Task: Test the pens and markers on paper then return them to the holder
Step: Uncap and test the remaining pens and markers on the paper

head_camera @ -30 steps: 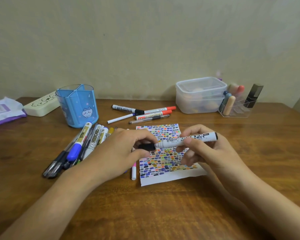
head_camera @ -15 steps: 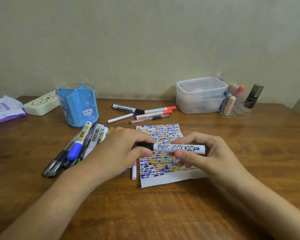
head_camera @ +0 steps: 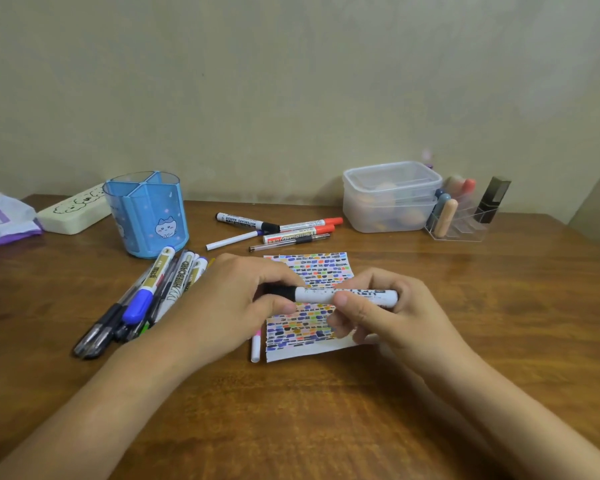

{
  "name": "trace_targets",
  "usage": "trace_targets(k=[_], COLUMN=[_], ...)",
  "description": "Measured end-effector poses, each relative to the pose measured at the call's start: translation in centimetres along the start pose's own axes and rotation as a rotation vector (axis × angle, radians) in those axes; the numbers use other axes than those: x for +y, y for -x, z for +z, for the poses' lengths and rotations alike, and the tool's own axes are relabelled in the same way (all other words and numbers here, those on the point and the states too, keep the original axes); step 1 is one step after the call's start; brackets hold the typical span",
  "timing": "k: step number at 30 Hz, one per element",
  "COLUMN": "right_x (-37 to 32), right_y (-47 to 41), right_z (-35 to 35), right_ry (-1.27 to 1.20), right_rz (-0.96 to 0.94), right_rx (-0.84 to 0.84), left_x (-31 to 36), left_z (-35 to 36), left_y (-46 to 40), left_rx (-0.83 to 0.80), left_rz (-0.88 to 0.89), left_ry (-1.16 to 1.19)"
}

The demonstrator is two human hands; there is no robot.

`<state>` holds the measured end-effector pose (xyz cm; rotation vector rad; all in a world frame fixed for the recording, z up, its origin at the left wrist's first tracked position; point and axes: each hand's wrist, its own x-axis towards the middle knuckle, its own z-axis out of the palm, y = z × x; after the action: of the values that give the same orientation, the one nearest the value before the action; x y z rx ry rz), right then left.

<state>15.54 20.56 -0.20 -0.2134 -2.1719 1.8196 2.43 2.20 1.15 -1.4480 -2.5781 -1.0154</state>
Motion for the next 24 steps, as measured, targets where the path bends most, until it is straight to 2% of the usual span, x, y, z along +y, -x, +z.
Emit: trace_targets(k=[6,8,11,17,19,24], right_x=[-0.8,-1.8,-2.7,-4.2,-5.3,-9.4], right_y=[0.2,0.3,0.8,1.8,2.0,2.5], right_z=[1.2,1.3,1.2,1.2,2.9,11.0], right_ry=[0.052,0.059,0.097,0.338,0.337,0.194], right_rz=[-0.057,-0.086,-0.111,-0.235,-0.285,-0.399], right_rx=[-0.033,-0.010,0.013,-0.013,-0.015,-0.209], left_x=[1.7,2.1,2.9,3.4,3.2,3.0], left_z=[-0.6,-0.9,-1.7,-5.6,-7.4,-12.2], left_y=[0.6,0.6,1.1,4.3,6.6,13.4], left_rx=[-0.029,0.024,0.127,0.150,0.190,0.273], left_rz=[0.169,0.225,0.161,0.099,0.064,-0.022], left_ry=[-0.095,-0.133,-0.077,-0.110,-0.114,-0.108])
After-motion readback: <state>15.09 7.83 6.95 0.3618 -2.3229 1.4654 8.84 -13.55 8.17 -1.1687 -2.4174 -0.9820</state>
